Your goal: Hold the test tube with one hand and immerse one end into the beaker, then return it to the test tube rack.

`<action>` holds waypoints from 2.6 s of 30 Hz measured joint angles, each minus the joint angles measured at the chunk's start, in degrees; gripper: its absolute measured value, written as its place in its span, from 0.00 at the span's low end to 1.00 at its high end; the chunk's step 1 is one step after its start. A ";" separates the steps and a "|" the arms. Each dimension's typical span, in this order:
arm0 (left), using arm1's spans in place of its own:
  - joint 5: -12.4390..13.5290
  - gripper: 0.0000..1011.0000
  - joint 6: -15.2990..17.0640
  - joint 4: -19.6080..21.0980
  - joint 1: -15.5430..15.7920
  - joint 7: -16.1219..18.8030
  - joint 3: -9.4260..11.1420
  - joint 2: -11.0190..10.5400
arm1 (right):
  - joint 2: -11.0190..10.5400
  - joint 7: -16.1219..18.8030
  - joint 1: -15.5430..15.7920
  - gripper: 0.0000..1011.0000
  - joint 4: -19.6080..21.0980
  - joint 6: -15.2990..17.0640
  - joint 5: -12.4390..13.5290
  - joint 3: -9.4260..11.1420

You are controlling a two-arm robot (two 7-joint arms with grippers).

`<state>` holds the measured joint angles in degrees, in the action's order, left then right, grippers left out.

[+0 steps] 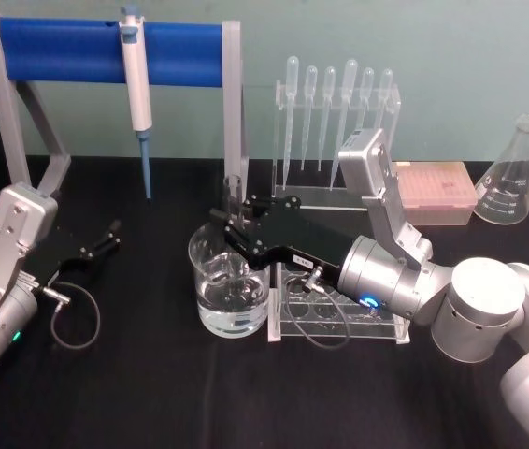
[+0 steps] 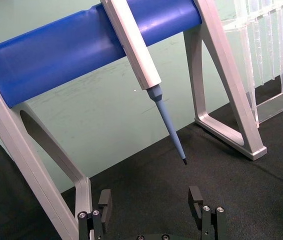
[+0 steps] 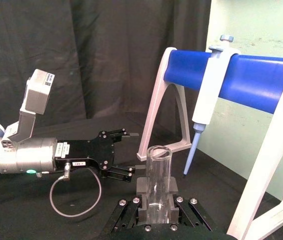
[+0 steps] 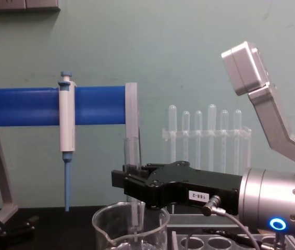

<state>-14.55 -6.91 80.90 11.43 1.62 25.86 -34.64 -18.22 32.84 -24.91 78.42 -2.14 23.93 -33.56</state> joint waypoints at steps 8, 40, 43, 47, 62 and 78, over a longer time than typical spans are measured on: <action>0.00 0.99 0.00 0.00 0.00 0.00 0.00 0.00 | 0.00 0.00 0.00 0.22 0.00 0.00 0.00 0.00; 0.00 0.99 0.00 0.00 0.00 0.00 0.00 0.00 | 0.00 0.00 0.00 0.22 0.00 0.00 0.00 0.00; 0.00 0.99 0.00 0.00 0.00 0.00 0.00 0.00 | 0.00 0.00 0.00 0.22 0.00 0.00 0.00 0.00; 0.00 0.99 0.00 0.00 0.00 0.00 0.00 0.00 | 0.00 0.00 0.00 0.22 0.00 0.00 0.00 0.00; 0.00 0.99 0.00 0.00 0.00 0.00 0.00 0.00 | 0.00 0.00 0.00 0.22 0.00 0.00 0.00 0.00; 0.00 0.99 0.00 0.00 0.00 0.00 0.00 0.00 | 0.00 0.00 0.00 0.22 0.00 0.00 0.00 0.00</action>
<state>-14.55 -6.91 80.90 11.43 1.62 25.86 -34.65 -18.22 32.84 -24.91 78.42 -2.14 23.93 -33.56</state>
